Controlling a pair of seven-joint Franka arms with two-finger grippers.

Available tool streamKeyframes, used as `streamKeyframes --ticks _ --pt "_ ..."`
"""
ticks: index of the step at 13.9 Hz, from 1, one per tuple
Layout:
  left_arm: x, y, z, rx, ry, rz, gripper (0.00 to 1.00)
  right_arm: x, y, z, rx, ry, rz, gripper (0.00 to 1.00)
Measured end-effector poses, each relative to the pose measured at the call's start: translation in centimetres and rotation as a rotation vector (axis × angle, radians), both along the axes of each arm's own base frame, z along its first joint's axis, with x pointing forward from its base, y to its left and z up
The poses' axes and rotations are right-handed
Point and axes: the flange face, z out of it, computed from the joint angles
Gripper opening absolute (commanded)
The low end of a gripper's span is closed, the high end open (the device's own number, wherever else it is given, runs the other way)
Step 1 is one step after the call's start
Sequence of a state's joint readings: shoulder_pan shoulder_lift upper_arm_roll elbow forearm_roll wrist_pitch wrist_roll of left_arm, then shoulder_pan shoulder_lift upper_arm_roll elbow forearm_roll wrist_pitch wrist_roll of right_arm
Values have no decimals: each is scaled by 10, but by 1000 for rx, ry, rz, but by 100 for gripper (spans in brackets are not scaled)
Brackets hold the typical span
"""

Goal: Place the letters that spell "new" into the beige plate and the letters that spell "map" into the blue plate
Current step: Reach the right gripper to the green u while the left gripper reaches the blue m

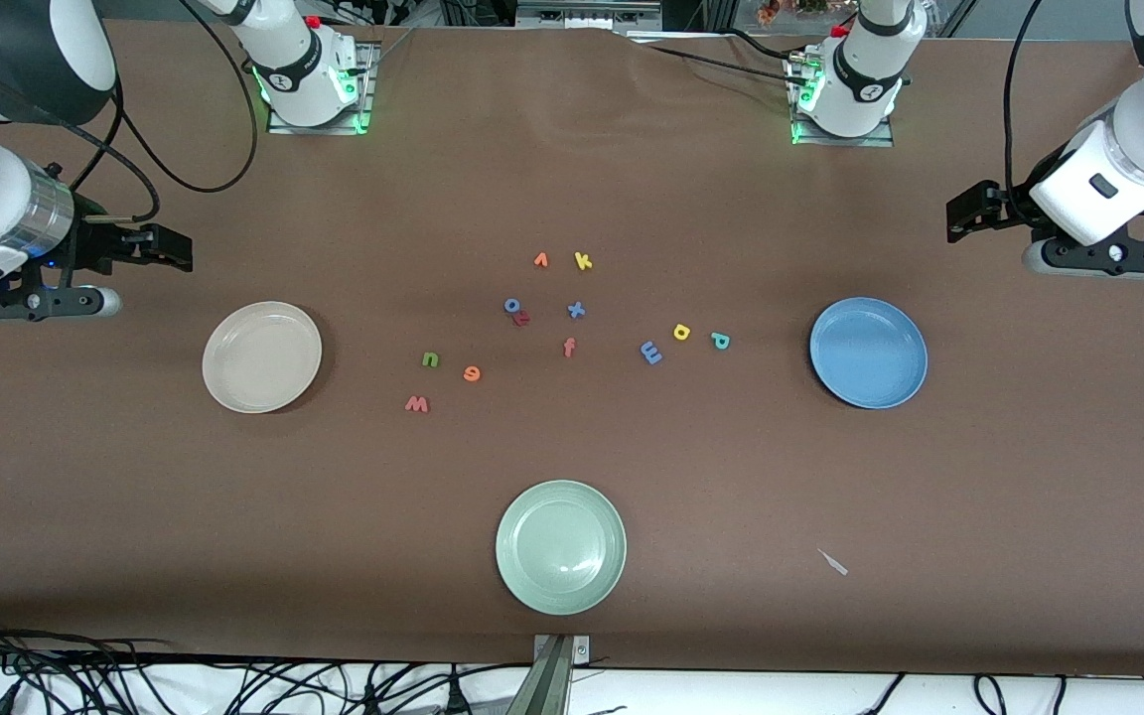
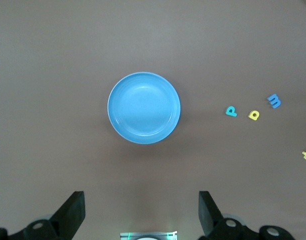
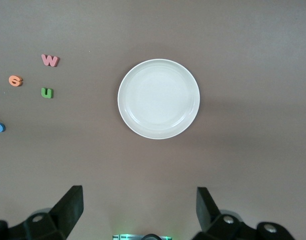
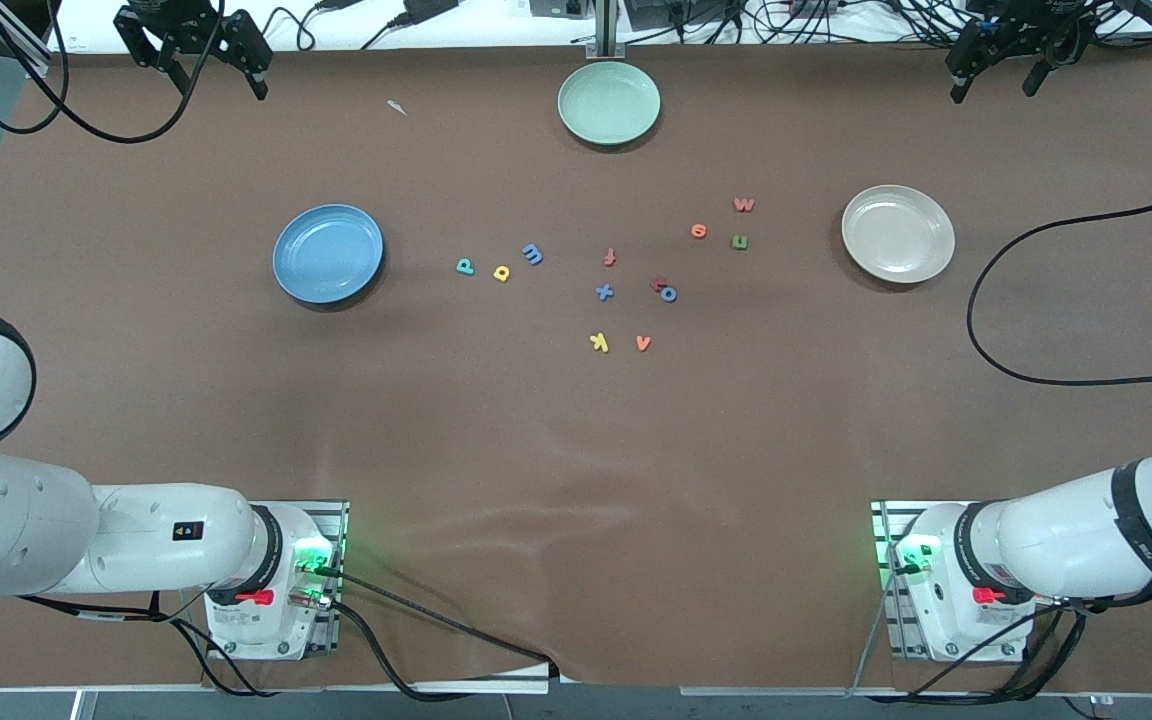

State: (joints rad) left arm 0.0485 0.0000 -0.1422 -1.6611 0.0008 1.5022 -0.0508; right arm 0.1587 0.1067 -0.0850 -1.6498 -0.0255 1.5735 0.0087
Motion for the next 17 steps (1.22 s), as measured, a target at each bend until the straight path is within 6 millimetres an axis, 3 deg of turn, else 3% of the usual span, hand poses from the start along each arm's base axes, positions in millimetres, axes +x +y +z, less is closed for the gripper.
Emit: streamKeyframes --ticks 5,8,10,12,14,17 --pt "0 -11 5 -39 -2 -8 100 1 9 -4 4 1 17 100" --pt "12 -26 -24 -75 56 -25 100 7 37 -18 8 -1 63 100" --pt "27 -46 -63 -95 109 -51 100 16 73 -42 15 -10 116 100" --pt "39 -80 -90 -100 98 -81 100 22 109 -73 33 -9 120 100" --pt "45 -117 -110 -76 88 23 100 30 135 -108 41 -15 56 100" --pt "50 -151 -143 -31 95 248 100 34 173 -158 25 -50 -72 100"
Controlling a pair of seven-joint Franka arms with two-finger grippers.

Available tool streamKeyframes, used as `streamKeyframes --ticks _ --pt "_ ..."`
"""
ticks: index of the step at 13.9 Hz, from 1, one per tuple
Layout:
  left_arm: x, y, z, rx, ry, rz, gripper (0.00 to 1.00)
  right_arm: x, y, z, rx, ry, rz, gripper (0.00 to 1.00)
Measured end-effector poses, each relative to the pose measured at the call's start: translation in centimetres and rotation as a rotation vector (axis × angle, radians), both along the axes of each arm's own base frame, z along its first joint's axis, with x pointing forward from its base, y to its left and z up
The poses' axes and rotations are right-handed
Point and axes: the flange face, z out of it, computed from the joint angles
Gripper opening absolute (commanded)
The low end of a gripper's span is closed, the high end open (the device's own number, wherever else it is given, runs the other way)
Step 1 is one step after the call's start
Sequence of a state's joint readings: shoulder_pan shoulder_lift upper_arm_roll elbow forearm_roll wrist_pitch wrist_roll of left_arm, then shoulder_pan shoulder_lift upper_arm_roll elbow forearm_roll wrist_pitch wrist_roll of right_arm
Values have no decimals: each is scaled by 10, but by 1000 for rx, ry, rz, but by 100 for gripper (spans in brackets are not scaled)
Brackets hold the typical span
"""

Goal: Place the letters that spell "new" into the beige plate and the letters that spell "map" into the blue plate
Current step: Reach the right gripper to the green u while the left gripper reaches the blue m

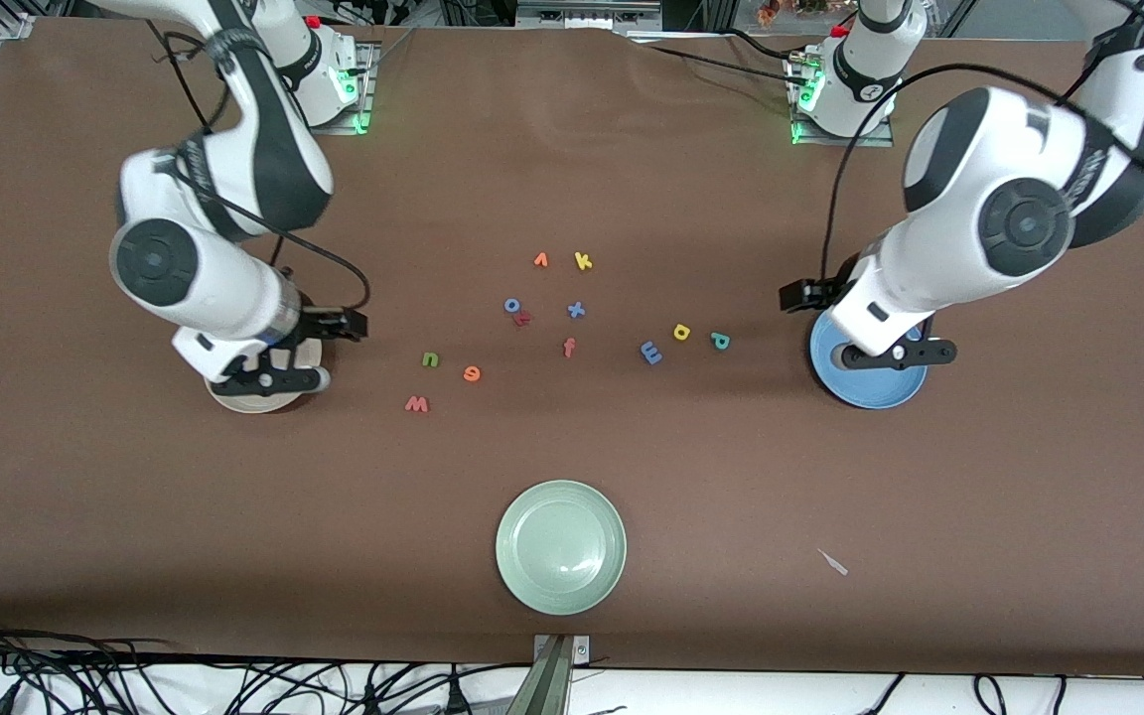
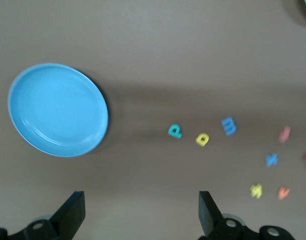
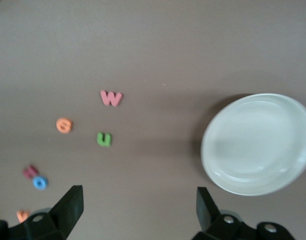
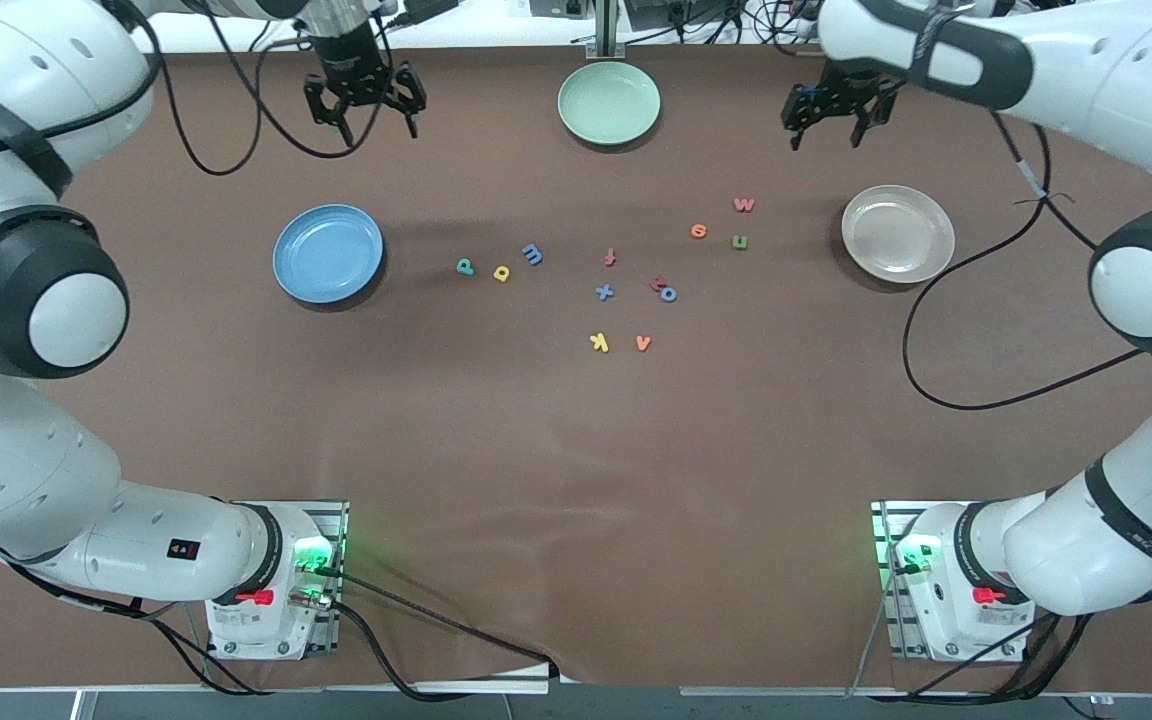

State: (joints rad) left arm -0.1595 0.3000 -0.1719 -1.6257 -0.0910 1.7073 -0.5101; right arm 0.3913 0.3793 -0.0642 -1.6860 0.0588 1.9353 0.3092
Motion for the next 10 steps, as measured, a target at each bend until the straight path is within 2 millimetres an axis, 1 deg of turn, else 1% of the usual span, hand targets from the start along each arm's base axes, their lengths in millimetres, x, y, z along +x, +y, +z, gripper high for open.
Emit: streamKeyframes --ticks 2,4,6,7,8,10 --pt "2 -31 -31 43 11 177 100 -9 29 -30 -9 -24 -65 100" --pt "-1 -72 -68 69 19 333 100 -21 46 -59 -12 -41 -99 100" --pt "-5 -109 -109 43 48 432 100 -31 47 -93 -10 -61 -117 100" --pt "-8 -122 -129 36 56 449 100 -36 47 -108 -10 -62 -115 100" --pt "-11 -133 -147 36 58 456 97 -41 47 -121 -13 -57 -112 100" --pt "-17 -155 -179 30 45 475 87 -44 49 -142 -13 -57 -107 100"
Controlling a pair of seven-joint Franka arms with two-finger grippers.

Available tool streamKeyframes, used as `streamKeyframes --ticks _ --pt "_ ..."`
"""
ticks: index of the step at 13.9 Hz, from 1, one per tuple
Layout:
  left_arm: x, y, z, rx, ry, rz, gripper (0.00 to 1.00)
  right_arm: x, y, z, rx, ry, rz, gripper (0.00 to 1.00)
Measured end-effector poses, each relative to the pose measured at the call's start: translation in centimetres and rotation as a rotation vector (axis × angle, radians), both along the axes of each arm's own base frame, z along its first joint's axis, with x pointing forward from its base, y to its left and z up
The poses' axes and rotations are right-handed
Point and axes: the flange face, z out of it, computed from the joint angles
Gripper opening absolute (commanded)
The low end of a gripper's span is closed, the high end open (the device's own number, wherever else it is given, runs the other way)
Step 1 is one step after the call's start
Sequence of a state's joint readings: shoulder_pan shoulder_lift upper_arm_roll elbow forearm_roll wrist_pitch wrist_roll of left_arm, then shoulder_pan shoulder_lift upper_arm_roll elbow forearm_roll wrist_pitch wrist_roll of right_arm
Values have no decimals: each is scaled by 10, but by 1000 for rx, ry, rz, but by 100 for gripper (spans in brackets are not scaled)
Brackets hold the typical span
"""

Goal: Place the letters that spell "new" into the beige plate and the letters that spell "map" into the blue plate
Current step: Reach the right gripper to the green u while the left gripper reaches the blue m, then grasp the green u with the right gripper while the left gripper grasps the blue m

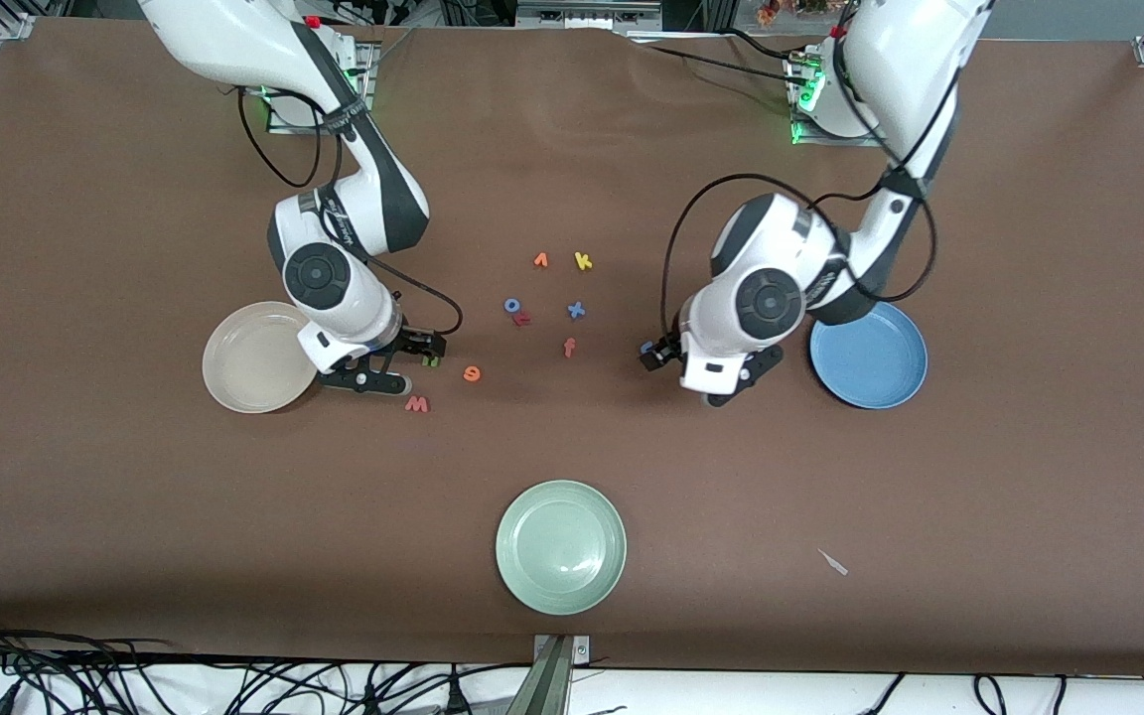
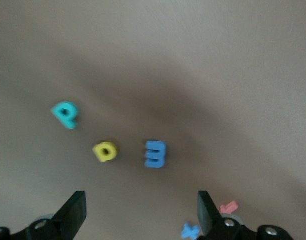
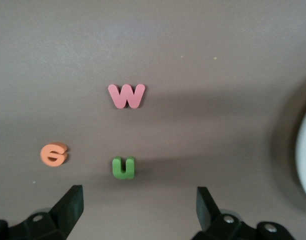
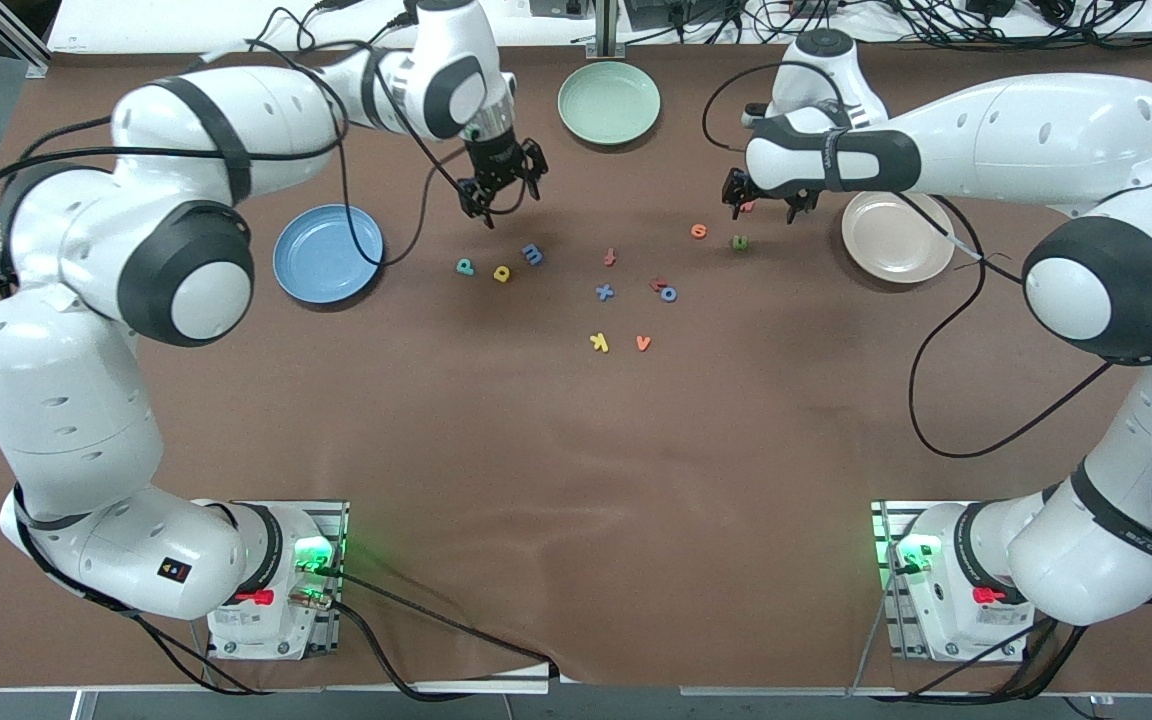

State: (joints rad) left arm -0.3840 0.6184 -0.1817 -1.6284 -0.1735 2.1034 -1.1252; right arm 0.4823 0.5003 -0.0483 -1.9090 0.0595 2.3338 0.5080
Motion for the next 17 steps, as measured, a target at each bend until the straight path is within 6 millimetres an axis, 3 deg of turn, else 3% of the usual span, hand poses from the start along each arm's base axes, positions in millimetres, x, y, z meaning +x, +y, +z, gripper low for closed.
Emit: streamKeyframes --ticks 3,6,14,15,17 --pt "-4 -14 -33 -7 -23 10 83 -1 7 -27 17 -20 -2 100" --pt "-7 -17 -52 3 -25 -1 83 -1 7 -41 42 -14 -38 99" --pt "-28 -27 -78 69 -19 -90 76 -7 16 -46 72 9 -62 52" --pt "-27 -26 -80 69 -22 -87 74 -7 16 -46 72 10 -62 47" --pt "-22 -24 -82 61 -46 -76 60 -6 15 -46 72 10 -63 46"
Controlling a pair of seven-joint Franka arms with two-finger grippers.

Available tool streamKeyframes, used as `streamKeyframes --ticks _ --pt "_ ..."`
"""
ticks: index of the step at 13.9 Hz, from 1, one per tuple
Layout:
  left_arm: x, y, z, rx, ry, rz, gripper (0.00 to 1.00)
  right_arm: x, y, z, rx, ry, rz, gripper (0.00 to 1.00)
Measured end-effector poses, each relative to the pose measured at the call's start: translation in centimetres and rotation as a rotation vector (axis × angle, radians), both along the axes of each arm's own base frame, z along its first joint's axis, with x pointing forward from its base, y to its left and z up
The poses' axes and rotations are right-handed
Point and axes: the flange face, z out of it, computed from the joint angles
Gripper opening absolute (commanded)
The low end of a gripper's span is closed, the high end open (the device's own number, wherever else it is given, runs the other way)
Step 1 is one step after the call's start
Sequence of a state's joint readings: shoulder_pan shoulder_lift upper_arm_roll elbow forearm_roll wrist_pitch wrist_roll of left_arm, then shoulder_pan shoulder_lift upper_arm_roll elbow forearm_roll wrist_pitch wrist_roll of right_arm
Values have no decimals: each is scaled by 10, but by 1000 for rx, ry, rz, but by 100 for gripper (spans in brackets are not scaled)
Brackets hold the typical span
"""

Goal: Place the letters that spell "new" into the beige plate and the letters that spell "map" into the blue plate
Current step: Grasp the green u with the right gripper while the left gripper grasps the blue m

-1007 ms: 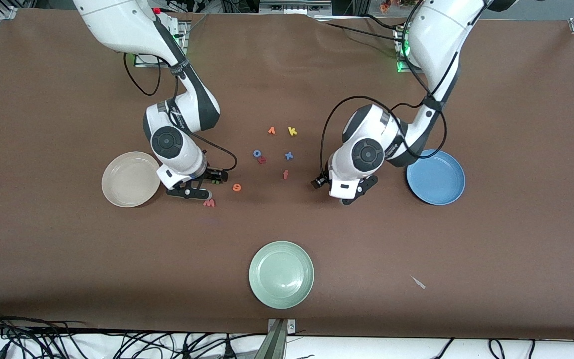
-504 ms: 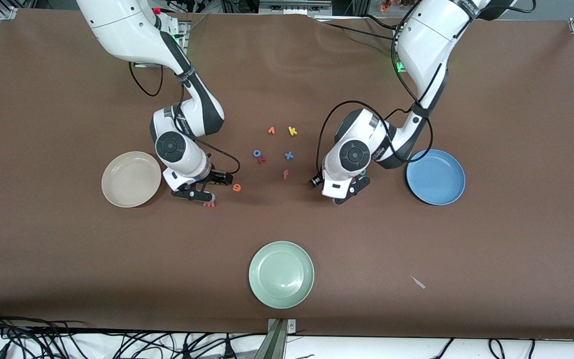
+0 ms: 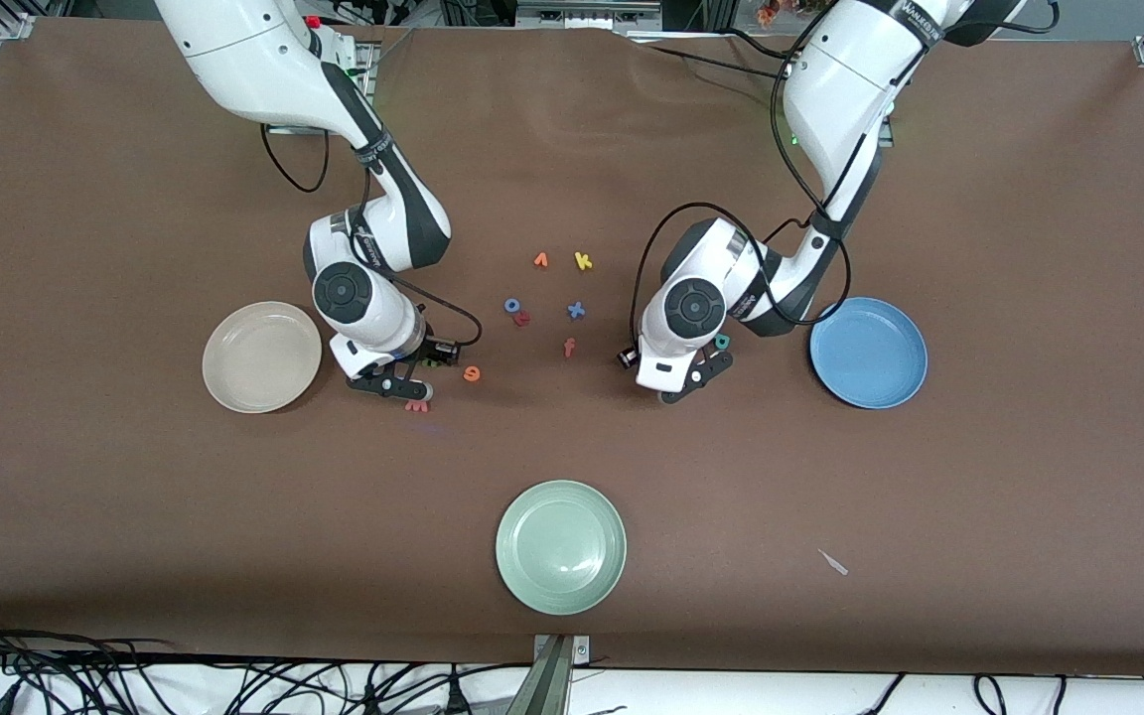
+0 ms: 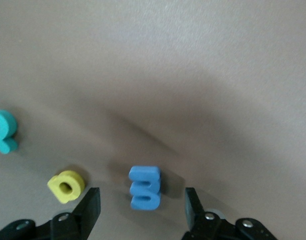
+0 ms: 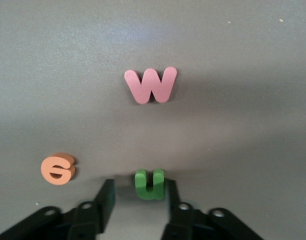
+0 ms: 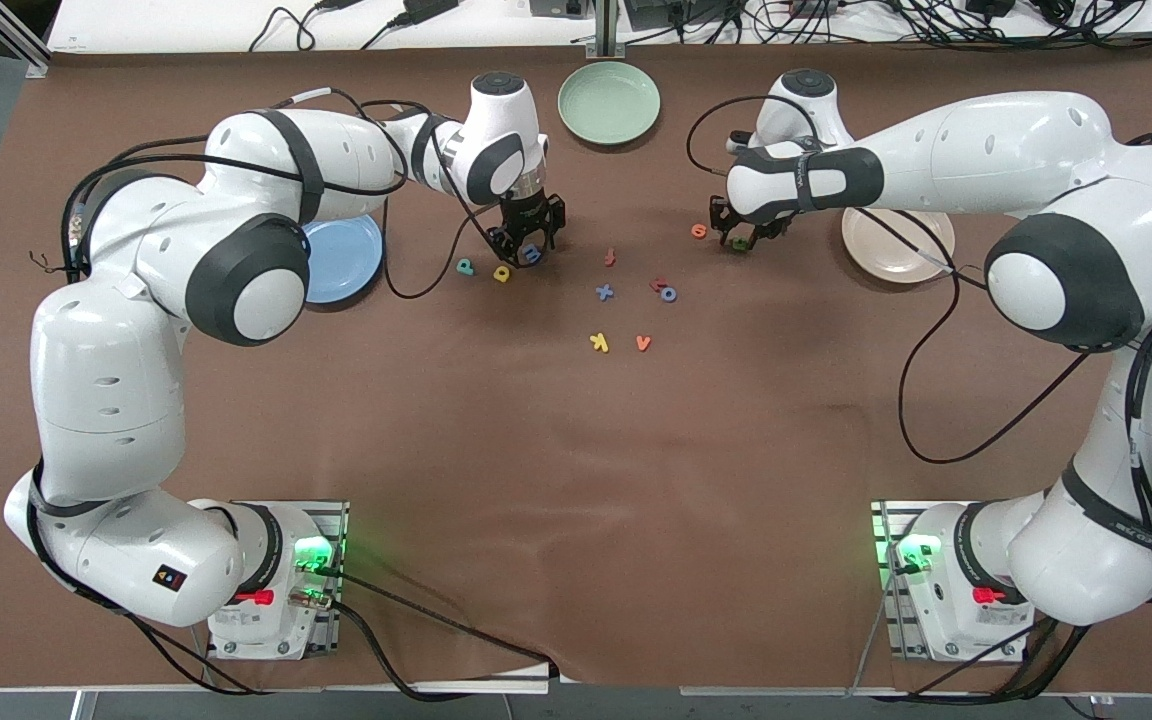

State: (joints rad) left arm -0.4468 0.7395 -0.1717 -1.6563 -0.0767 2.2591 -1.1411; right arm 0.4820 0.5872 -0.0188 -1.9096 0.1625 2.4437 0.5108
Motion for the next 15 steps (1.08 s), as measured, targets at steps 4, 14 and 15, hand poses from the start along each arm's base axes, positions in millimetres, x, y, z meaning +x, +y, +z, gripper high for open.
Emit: streamKeyframes --ticks 4,14,15 --pt "3 -3 -2 -19 -29 5 8 1 -3 -2 -1 3 -4 46" --pt "35 67 102 35 66 -62 4 4 -4 0 22 32 -44 0" --pt "40 87 119 32 78 -85 4 9 -4 7 19 61 -44 0"
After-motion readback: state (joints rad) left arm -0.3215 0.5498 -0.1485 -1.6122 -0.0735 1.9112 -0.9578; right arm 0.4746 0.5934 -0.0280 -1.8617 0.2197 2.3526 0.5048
